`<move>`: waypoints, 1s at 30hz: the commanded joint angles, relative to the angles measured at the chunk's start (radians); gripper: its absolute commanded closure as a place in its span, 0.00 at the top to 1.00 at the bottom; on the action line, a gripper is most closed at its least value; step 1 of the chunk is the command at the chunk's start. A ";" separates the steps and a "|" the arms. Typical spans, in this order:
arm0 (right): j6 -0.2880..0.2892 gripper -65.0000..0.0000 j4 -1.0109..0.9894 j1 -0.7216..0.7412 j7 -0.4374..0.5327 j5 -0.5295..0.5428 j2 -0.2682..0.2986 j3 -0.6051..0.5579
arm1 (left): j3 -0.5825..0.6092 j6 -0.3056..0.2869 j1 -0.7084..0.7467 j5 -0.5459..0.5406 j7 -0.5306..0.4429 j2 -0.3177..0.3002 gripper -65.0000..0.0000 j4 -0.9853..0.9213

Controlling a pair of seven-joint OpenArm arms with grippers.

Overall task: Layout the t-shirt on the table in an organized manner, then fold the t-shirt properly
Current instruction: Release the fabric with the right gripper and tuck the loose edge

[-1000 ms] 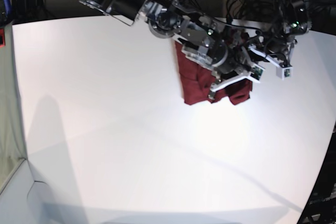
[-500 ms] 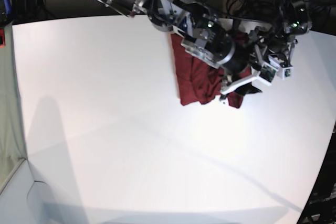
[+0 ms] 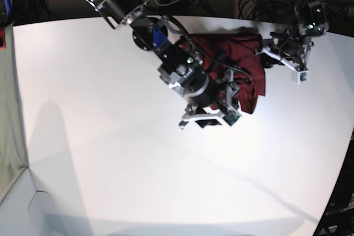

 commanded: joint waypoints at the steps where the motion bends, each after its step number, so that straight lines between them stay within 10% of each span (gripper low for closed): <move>1: -0.006 0.51 0.009 0.017 0.026 0.003 -0.014 0.001 | -0.001 -0.003 -0.008 -0.008 -0.017 -0.007 0.42 0.017; 21: -0.006 0.49 -0.076 -0.001 0.029 0.001 0.022 0.062 | -0.001 -0.003 -0.009 -0.008 -0.019 -0.010 0.42 0.017; 30: -0.006 0.00 -0.071 -0.010 0.026 0.003 0.031 0.062 | -0.001 -0.003 -0.029 -0.008 -0.014 -0.010 0.42 0.017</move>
